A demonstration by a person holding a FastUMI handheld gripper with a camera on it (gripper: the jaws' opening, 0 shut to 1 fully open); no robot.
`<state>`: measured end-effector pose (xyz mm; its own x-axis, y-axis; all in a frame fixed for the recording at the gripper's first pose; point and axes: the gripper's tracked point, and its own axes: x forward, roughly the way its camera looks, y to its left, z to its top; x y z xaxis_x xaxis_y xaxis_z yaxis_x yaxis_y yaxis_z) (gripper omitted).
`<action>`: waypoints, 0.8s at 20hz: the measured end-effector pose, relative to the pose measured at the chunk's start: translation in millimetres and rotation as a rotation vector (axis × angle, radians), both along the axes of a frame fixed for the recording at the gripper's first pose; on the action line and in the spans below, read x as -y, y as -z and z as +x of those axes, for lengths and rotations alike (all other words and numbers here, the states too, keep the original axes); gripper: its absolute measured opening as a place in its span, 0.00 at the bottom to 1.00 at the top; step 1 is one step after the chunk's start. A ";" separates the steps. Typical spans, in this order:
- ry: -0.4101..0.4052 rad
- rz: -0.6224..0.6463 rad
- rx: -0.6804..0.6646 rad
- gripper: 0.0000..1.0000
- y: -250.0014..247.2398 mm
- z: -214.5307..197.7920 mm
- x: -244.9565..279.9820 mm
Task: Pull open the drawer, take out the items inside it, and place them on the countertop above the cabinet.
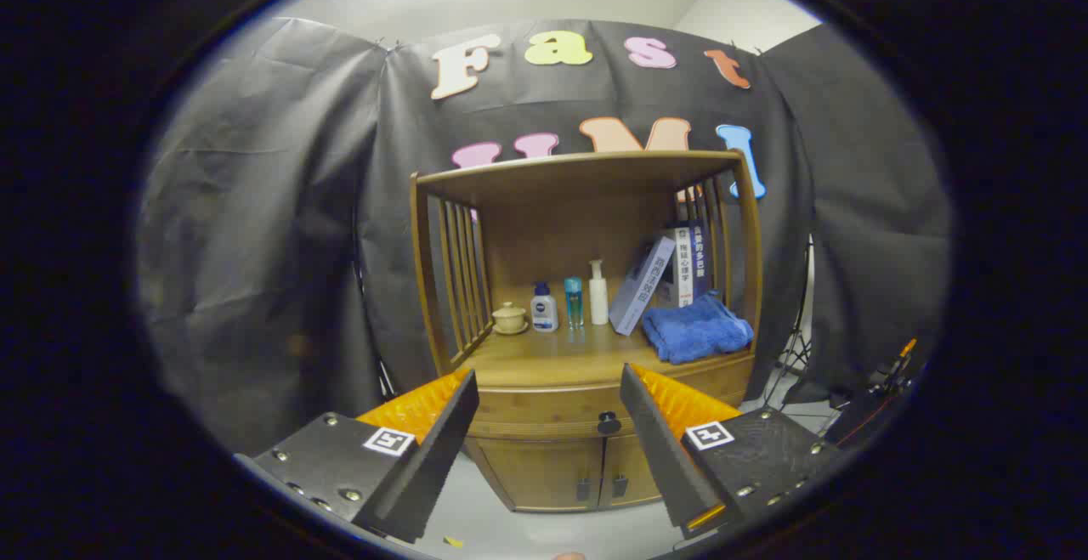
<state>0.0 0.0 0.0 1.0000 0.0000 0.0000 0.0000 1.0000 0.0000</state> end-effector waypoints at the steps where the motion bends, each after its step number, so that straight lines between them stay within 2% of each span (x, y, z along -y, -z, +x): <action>1: 0.002 -0.001 0.000 1.00 0.1 -0.6 1.9; 4: 0.036 -0.029 -0.007 1.00 4.0 -1.8 13.2; 9: 0.052 0.012 -0.009 1.00 11.4 -3.1 19.1; 16: 0.075 -0.012 -0.005 1.00 14.6 1.5 27.0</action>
